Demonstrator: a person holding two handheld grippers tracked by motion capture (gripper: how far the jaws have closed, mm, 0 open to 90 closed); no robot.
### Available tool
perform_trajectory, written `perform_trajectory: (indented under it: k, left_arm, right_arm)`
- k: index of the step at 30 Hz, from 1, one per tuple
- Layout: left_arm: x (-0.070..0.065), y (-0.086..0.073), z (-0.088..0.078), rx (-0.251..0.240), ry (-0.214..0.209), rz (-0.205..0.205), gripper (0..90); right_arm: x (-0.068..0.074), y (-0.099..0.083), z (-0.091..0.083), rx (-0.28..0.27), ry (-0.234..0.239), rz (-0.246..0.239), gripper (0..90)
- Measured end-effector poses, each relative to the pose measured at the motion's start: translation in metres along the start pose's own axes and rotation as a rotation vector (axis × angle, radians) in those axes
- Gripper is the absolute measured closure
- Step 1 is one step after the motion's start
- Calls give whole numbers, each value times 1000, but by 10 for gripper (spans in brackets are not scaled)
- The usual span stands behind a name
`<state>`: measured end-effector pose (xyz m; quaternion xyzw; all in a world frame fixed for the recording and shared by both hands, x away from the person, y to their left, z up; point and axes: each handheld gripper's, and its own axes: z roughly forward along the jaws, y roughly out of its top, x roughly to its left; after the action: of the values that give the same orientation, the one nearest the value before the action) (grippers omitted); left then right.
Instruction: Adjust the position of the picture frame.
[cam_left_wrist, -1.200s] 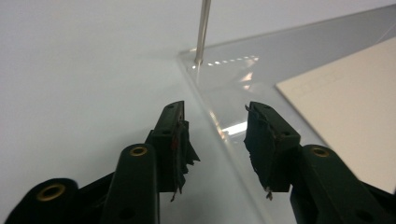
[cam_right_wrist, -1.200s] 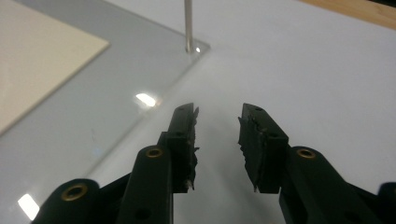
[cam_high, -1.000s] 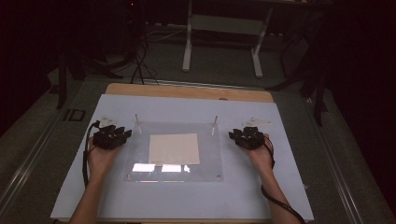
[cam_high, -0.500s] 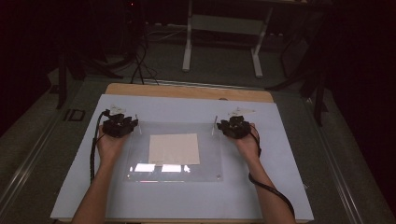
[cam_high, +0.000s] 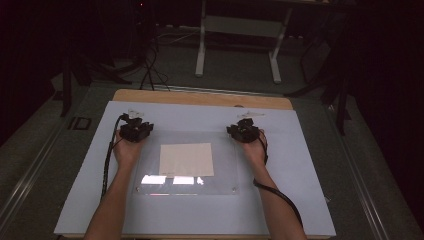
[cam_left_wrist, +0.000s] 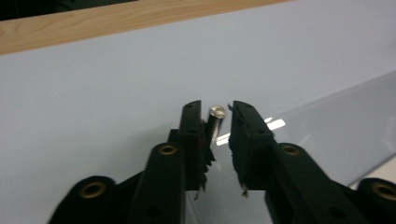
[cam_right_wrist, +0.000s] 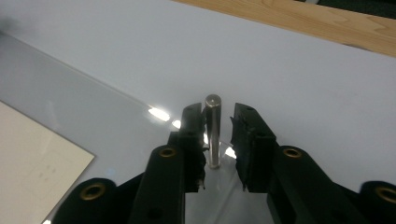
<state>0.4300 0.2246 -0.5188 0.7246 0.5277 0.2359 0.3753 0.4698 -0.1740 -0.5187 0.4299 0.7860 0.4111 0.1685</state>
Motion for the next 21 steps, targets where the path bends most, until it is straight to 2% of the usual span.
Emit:
perform_trajectory:
  k: [3,5,7,11,13,14,17,19,21]
  left_arm:
    - [0,0,2,2,10,9,775]
    - [2,-1,3,-9,-5,-16,775]
    - [6,-2,5,-17,-25,-59,776]
    - [6,-3,7,-15,-25,-73,789]
    - [9,-4,6,-18,-55,-111,794]
    - [10,-4,6,-19,-57,-120,795]
    - [10,-4,5,-15,-51,-104,809]
    - [10,-3,4,-11,-55,-112,810]
    - [11,-3,4,-5,-68,-118,814]
  right_arm:
    - [1,-1,5,5,-8,8,772]
    - [0,-2,7,-4,-2,27,778]
    - [1,-2,9,-10,2,54,793]
    - [3,-2,11,-15,0,87,813]
    - [0,-3,11,-22,26,110,810]
    - [-1,-4,10,-24,39,120,808]
    - [-5,-4,11,-25,70,156,801]
    - [-6,-4,11,-23,71,157,801]
    - [-8,-3,10,-15,83,180,794]
